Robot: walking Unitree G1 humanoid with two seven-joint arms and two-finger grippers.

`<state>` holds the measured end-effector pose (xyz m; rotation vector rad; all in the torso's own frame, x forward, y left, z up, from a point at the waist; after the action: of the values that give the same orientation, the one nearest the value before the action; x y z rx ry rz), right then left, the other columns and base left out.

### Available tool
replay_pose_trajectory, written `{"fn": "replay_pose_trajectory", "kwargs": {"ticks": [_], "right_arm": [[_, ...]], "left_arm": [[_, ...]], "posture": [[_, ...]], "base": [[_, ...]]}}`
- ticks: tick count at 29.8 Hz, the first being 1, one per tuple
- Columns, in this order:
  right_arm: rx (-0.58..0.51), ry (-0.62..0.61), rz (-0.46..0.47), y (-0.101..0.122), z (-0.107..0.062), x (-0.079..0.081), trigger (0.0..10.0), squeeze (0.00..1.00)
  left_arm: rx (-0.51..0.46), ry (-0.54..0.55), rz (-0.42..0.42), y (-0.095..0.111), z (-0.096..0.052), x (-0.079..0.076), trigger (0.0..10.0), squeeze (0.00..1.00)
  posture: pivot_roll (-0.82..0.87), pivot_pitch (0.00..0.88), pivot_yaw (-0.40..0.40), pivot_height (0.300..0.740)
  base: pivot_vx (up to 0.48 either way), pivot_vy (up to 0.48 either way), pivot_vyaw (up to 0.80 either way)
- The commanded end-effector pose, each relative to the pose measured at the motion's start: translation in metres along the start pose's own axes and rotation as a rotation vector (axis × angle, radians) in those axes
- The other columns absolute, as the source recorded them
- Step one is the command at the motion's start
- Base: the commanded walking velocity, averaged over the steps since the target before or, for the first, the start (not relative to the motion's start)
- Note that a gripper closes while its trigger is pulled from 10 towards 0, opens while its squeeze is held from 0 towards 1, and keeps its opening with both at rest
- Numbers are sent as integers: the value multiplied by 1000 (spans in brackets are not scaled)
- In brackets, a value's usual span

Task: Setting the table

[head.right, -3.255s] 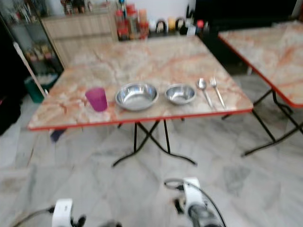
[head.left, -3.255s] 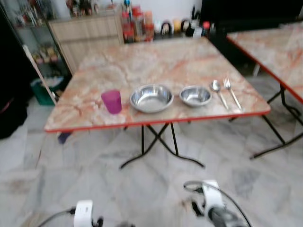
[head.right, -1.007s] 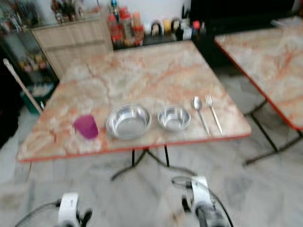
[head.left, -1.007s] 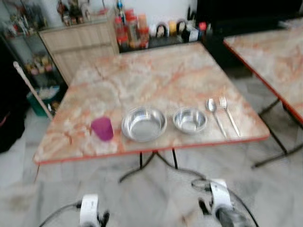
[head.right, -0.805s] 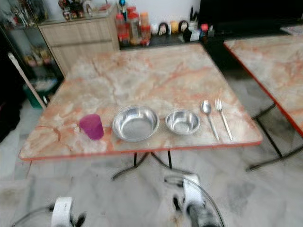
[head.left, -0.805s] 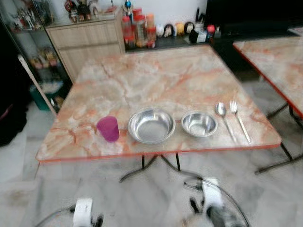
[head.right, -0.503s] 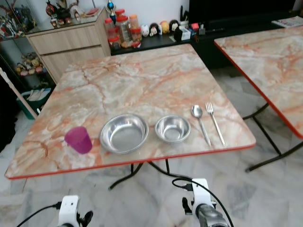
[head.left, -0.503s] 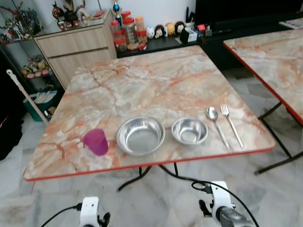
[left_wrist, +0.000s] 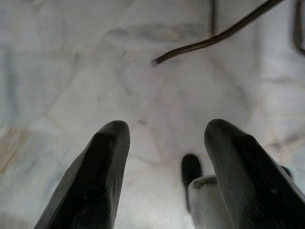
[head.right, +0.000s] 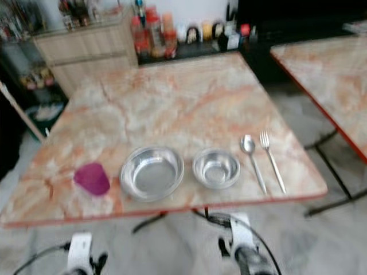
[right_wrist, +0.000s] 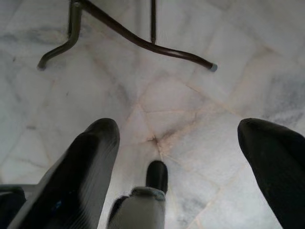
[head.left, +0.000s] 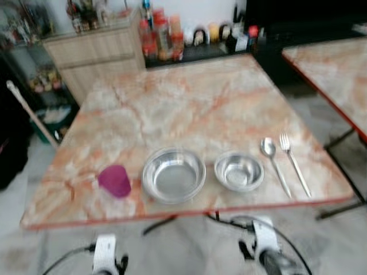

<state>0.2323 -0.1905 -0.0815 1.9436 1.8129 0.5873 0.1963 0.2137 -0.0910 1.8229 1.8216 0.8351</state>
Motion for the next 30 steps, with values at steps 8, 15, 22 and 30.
{"fn": "replay_pose_trajectory", "kwargs": {"ticks": [8, 15, 22, 30], "right_arm": [[10, 29, 1, -2, 1, 11, 10000, 0], [13, 29, -1, -2, 1, 11, 10000, 0], [16, 32, -10, -2, 1, 10, 10000, 0], [15, 33, -11, -1, 1, 10, 10000, 0]], "left_arm": [[70, 146, -13, -13, -4, 17, 10000, 0], [-159, 372, -11, 64, -1, 67, 10000, 0], [-399, 672, 50, 112, -41, 104, 10000, 0], [-753, 753, 2, 187, -83, 105, 10000, 0]], "posture": [[-41, 8, 102, 740], [-24, 12, 104, 740], [-9, 11, 99, 740], [-13, 8, 99, 740]], "base": [[0, 0, 0], [0, 0, 0], [0, 0, 0], [0, 0, 0]]}}
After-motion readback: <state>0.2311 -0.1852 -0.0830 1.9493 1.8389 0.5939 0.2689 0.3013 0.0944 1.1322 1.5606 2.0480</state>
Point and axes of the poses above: a point about 5 cm out from each wrist's last joint towards the gripper, its own z axis pointing out of the wrist towards the gripper, its own y axis along the axis of the wrist's last joint, x = y × z, the point moved 2 cm from there along z, pointing out of the wrist towards the gripper, and after that the axes turned 5 degrees about z, right-handed, at the moved point
